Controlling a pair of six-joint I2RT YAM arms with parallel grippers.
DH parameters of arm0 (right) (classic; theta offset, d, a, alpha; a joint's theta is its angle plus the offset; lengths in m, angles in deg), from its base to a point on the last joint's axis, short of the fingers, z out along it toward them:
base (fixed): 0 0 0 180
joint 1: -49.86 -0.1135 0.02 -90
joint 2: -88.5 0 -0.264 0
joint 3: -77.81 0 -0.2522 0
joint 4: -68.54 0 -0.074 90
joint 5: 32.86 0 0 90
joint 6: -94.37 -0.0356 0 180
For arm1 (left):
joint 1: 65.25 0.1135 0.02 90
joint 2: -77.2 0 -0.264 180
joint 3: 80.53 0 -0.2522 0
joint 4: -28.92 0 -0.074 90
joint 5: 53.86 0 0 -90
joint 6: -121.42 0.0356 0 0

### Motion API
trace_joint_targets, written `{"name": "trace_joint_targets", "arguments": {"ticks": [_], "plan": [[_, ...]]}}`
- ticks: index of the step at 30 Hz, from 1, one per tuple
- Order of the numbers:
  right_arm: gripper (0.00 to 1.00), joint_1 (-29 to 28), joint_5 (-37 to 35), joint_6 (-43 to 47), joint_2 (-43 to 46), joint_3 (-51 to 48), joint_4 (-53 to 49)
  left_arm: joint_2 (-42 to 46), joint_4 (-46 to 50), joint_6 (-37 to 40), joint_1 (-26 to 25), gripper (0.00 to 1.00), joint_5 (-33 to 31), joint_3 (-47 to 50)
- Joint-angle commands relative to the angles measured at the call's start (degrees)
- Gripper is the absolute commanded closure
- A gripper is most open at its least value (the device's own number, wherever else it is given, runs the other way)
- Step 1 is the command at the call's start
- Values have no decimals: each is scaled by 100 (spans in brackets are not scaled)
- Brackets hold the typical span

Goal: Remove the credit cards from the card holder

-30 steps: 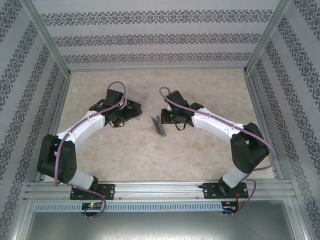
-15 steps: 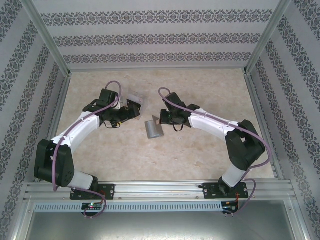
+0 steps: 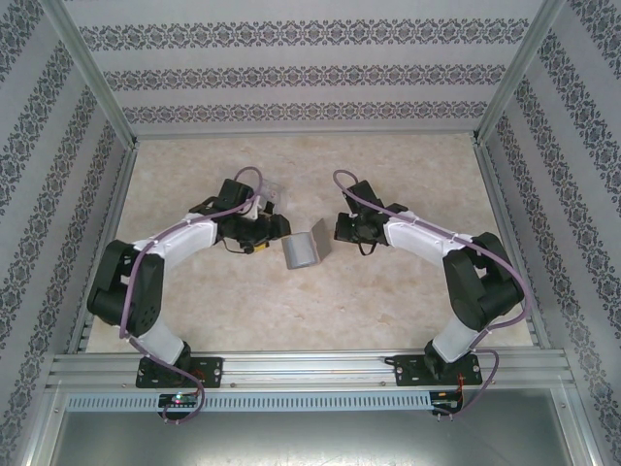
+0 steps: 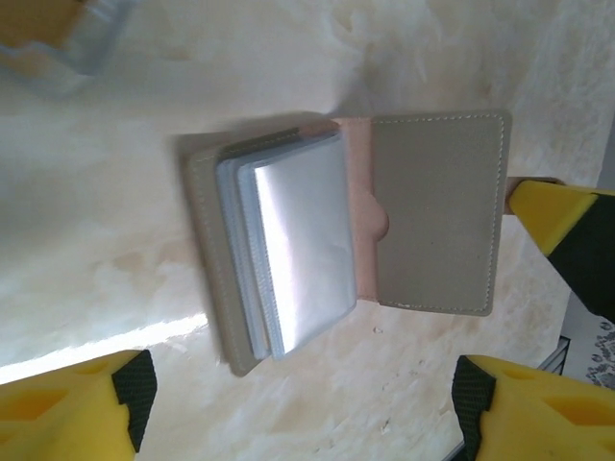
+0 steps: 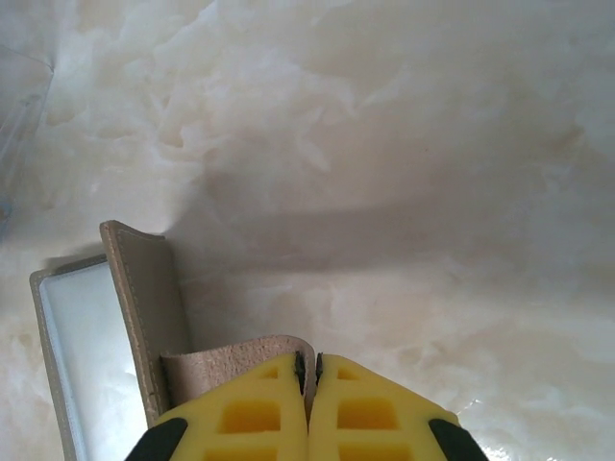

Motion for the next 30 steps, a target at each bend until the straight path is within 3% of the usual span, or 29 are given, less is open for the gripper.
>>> {"name": "trace_joint_targets", "arguments": {"ticks": [1,6,13,17,23,30], "plan": [[95,168,374,364,75,-105,87,-150,-281,-192,-318,21,-461,-295],[95,364,771,743,-187,-63,6,-651,439,-146,-763,35,-1392,-1010],[94,526,858,1311,-139,-238,-9,-879,572,-878,-1094,37,-1961,-1117],[94,586,888,1176,-127,-438,191,-900,681,-1206,-1267,38,-2044,-1048],[94,608,822,1153,-2,-748,398,-1155,1385,-968,-1435,47,-2199,-1378],[94,599,918,1084,-107,-843,599,-1415,1540,-999,-1485,54,-2137,-1599]]}}
